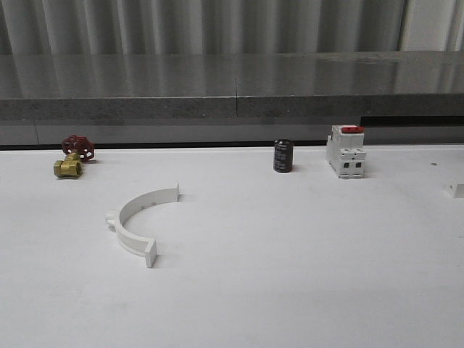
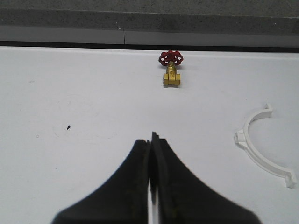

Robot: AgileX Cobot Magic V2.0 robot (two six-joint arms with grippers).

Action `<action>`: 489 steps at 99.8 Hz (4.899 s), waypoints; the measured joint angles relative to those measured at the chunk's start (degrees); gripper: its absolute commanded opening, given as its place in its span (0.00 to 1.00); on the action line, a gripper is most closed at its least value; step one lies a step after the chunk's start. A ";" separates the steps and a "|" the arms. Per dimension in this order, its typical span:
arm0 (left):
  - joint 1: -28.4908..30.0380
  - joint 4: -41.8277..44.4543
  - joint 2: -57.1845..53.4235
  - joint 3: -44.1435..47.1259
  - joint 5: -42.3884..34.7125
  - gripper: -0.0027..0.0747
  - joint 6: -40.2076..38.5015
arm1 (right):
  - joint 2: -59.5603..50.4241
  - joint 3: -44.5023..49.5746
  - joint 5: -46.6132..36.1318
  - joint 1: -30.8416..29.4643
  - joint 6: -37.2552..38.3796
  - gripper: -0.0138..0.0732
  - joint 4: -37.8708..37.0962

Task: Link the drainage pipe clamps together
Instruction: 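Grasp the second half-ring with the right gripper and lift it, then carry the half-ring to the placed one and press their ends together, then open the right gripper and raise it away from the ring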

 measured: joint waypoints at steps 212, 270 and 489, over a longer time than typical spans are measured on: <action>0.00 0.00 0.00 0.00 0.04 0.01 0.00 | 9.32 -19.87 5.45 54.17 71.39 0.20 -24.26; 0.00 0.00 0.00 0.00 0.04 0.01 0.00 | 9.71 -19.87 3.95 56.10 74.02 0.20 -23.48; 0.00 0.00 0.00 0.00 0.04 0.01 0.00 | 12.93 -20.00 0.13 56.45 76.87 0.57 -20.58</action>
